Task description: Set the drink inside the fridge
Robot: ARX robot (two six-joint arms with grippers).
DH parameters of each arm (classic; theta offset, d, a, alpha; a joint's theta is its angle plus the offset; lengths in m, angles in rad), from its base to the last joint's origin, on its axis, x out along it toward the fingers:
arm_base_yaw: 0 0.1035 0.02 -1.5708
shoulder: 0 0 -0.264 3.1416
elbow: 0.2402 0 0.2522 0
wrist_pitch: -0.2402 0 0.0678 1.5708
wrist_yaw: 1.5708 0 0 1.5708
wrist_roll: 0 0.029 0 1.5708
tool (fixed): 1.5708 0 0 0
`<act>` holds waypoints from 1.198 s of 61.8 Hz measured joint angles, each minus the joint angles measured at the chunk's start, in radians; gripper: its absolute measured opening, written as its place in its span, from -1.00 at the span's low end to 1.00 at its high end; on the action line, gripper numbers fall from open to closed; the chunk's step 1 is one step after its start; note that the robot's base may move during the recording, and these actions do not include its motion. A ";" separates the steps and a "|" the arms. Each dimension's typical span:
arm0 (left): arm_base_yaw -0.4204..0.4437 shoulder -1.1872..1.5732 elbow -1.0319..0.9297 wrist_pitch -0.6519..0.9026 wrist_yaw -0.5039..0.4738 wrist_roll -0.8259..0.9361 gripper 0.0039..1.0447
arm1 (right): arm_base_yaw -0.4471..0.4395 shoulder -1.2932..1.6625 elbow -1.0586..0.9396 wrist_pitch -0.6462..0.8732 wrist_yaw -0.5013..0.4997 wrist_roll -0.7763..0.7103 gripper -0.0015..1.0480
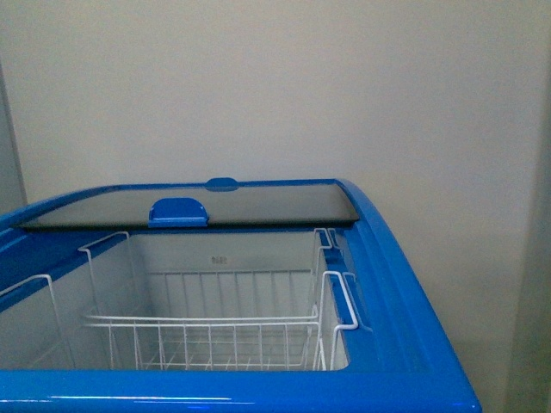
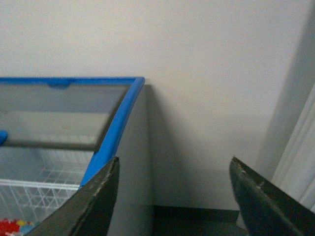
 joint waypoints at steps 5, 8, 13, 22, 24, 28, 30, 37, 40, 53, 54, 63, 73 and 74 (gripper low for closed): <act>0.000 0.000 0.000 0.000 0.000 0.000 0.85 | -0.035 -0.056 -0.161 0.076 -0.054 -0.013 -0.08; 0.000 0.000 0.000 0.000 0.000 0.000 0.85 | -0.054 -0.089 -0.243 0.111 -0.053 -0.014 -0.27; 0.000 0.000 0.000 0.000 0.000 0.000 0.85 | -0.060 -0.135 -0.328 0.150 -0.053 -0.014 -0.53; 0.000 0.000 0.000 0.000 0.000 0.000 0.85 | -0.060 -0.214 -0.459 0.203 -0.060 -0.021 -0.95; 0.000 0.000 0.000 0.000 0.000 0.000 0.85 | -0.060 -0.234 -0.489 0.212 -0.060 -0.020 -0.95; 0.000 0.000 0.000 0.000 0.000 0.000 0.85 | -0.060 -0.266 -0.537 0.225 -0.060 -0.020 -0.95; 0.000 0.000 0.000 0.000 0.000 0.000 0.85 | -0.060 -0.279 -0.557 0.229 -0.059 -0.020 -0.95; 0.000 0.000 0.000 0.000 0.000 0.000 0.85 | -0.060 -0.318 -0.606 0.235 -0.060 -0.020 -0.95; 0.000 0.000 0.000 0.000 0.000 0.000 0.85 | -0.060 -0.337 -0.626 0.236 -0.060 -0.020 -0.95; 0.000 0.000 0.000 0.000 0.000 0.000 0.85 | -0.060 -0.450 -0.720 0.224 -0.060 -0.020 -0.95; 0.000 0.000 0.000 0.000 0.000 0.000 0.85 | -0.060 -0.460 -0.726 0.219 -0.060 -0.020 -0.95; 0.000 0.000 0.000 0.000 0.000 0.000 0.85 | -0.060 -0.509 -0.756 0.197 -0.060 -0.020 -0.95; 0.000 0.000 0.000 0.000 0.000 0.000 0.85 | -0.060 -0.581 -0.781 0.160 -0.060 -0.020 -0.95; 0.000 0.000 0.000 0.000 0.000 0.000 0.85 | -0.060 -0.591 -0.785 0.152 -0.060 -0.020 -0.95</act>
